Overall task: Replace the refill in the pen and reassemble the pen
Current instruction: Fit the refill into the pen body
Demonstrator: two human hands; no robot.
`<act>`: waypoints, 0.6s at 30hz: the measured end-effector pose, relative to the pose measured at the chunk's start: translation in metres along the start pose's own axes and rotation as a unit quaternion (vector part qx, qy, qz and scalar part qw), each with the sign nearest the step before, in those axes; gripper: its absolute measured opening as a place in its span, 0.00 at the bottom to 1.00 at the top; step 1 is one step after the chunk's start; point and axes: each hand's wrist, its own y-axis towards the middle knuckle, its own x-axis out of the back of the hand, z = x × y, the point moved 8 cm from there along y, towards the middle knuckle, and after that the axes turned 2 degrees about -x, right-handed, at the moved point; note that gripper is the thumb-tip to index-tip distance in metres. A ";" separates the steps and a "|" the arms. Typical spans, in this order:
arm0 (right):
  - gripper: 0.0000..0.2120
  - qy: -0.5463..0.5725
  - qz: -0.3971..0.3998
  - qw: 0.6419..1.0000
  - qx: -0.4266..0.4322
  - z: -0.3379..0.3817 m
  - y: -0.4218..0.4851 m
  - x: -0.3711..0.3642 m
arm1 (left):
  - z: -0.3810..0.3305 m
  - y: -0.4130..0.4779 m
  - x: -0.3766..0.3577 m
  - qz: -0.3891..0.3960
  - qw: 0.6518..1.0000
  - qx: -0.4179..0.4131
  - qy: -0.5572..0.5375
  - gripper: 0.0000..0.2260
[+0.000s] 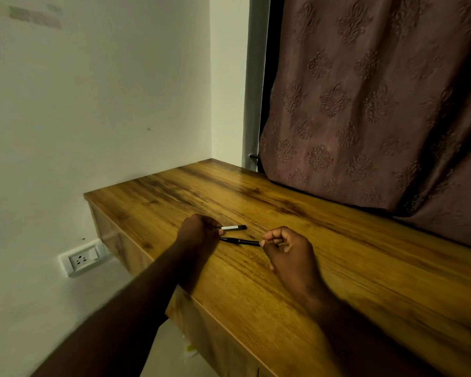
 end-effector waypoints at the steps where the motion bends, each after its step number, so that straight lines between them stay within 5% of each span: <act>1: 0.07 -0.003 0.005 1.000 0.003 -0.001 -0.001 -0.002 | 0.000 0.004 -0.001 0.009 1.000 0.009 0.005 0.05; 11: 0.06 0.031 0.000 0.999 -0.022 -0.011 0.004 -0.001 | -0.003 0.018 -0.007 0.083 0.997 -0.001 0.011 0.08; 13: 0.06 0.035 -0.002 0.999 -0.022 -0.010 0.003 0.000 | -0.006 0.012 -0.002 0.064 0.998 -0.016 0.018 0.14; 16: 0.05 0.040 0.000 0.999 -0.023 -0.010 0.002 0.000 | -0.010 -0.006 0.013 -0.011 0.999 -0.037 -0.030 0.03; 18: 0.04 0.039 0.006 0.999 -0.021 -0.010 0.002 0.000 | -0.013 -0.014 0.025 -0.060 0.994 -0.054 -0.076 0.10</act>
